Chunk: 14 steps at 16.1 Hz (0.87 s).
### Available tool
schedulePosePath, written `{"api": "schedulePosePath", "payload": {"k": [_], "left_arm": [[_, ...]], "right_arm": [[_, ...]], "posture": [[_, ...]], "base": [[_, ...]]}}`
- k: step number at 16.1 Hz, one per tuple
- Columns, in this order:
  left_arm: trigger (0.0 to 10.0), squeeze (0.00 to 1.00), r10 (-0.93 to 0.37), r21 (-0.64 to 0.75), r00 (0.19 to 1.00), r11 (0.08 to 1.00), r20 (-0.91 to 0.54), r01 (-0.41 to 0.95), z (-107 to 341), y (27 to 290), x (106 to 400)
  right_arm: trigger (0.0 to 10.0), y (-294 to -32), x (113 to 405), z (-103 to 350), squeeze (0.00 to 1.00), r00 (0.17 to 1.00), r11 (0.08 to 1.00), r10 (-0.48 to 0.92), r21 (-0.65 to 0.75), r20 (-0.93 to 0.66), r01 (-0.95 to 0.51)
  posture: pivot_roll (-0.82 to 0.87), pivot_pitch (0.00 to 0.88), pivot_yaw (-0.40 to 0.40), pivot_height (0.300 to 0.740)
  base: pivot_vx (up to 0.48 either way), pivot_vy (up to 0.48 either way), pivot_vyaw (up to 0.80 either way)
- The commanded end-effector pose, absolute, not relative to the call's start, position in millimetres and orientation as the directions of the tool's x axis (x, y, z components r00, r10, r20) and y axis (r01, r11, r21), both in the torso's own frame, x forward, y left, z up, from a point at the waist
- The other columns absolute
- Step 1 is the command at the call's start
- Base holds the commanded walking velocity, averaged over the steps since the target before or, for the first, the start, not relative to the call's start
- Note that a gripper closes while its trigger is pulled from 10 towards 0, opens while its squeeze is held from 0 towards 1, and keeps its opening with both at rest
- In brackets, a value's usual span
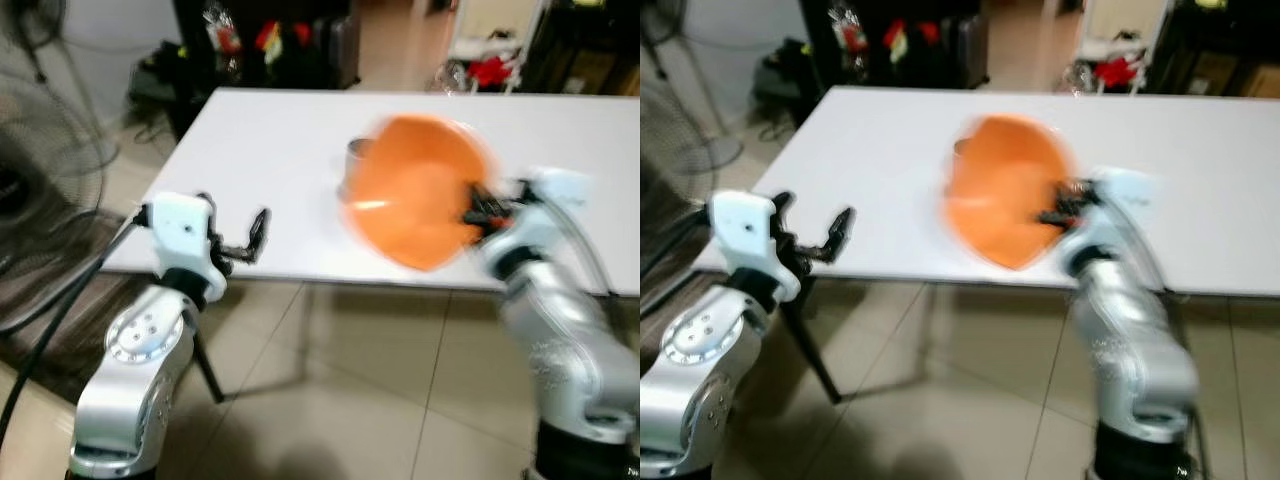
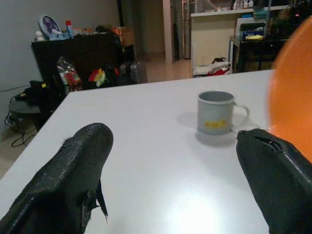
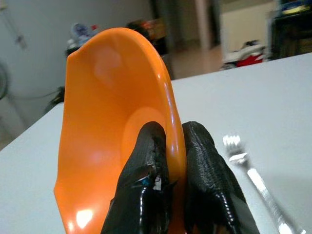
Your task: Setting the table
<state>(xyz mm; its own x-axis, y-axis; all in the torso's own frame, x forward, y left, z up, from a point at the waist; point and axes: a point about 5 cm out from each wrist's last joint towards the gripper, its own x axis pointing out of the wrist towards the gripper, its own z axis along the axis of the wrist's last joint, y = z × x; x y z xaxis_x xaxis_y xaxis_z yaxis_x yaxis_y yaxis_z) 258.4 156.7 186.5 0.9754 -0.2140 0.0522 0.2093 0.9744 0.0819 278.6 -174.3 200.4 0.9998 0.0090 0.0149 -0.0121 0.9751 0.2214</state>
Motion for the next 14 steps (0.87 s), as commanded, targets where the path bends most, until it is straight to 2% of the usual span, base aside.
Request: {"api": "schedulePosePath", "payload": {"k": [1,5,8,13,14], "left_arm": [[10.0,0.00,-0.190,0.097,0.980,0.978,0.061,0.184,190,166,258],[10.0,0.00,-0.153,0.078,0.986,0.986,0.073,0.147,192,169,262],[10.0,0.00,-0.211,0.102,0.974,0.974,0.079,0.203,196,164,266],[10.0,0.00,-0.267,0.081,0.959,0.962,0.091,0.260,201,166,268],[10.0,0.00,-0.281,0.090,0.956,0.958,0.089,0.273,201,167,268]], "right_arm": [[10.0,-158,279,220,0.00,0.991,0.962,0.084,0.250,0.106,-0.108],[10.0,-159,279,223,0.00,0.990,0.959,0.084,0.262,0.112,-0.110],[10.0,-161,281,226,0.00,0.991,0.954,0.082,0.279,0.105,-0.108],[10.0,-172,288,230,0.00,0.994,0.943,0.061,0.323,0.087,-0.086],[10.0,-176,291,230,0.00,0.996,0.938,0.058,0.338,0.073,-0.080]], "posture": [[-0.11,0.000,0.017,0.740],[-0.11,0.000,0.015,0.740],[-0.10,0.000,0.008,0.740],[-0.10,0.000,-0.003,0.740],[-0.10,0.000,-0.001,0.740]], "base": [[0.405,0.000,0.00],[0.407,0.000,0.00],[0.388,0.000,-0.80],[0.380,0.000,0.00],[0.379,0.000,-0.71]]}}
